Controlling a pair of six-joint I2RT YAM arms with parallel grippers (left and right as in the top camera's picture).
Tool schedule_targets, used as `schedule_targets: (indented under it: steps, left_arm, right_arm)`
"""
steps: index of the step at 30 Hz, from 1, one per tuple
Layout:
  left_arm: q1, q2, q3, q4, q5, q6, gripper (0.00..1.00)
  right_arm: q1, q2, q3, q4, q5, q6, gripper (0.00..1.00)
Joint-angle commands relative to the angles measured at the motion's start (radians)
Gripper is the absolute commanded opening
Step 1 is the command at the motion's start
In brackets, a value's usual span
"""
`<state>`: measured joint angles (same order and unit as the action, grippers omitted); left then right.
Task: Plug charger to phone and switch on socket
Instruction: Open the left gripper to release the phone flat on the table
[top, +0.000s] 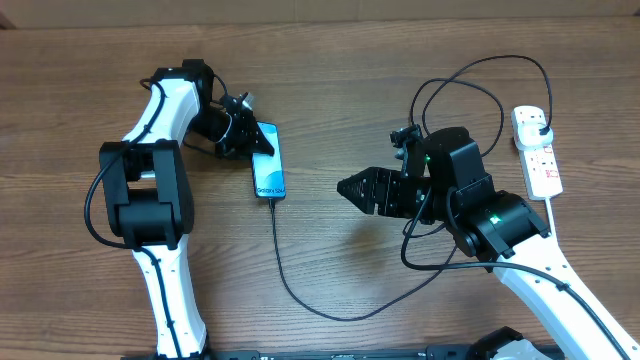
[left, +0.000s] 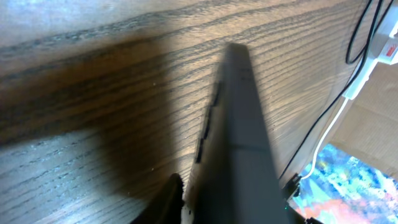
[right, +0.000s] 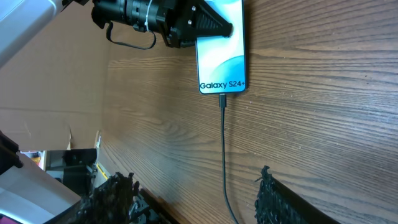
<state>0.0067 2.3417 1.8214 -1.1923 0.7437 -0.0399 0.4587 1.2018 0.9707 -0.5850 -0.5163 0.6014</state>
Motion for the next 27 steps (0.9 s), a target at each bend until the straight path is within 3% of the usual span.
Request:
schedule_targets:
  steps: [1,6,27]
  left_arm:
    - [0.000,-0.006,-0.003,0.001,0.006,-0.028,0.22]
    - [-0.001,-0.006,-0.003,0.013,-0.077,-0.028,0.24]
    - [-0.001,-0.006,-0.003,0.021,-0.153,-0.028,0.26]
  right_arm:
    - [-0.003,0.001,0.016,0.002,0.008,-0.006,0.66]
    - [-0.003,0.001,0.016,0.003,0.008,-0.007,0.66]
    - [-0.003,0.001,0.016,0.003,0.008,-0.006,0.66]
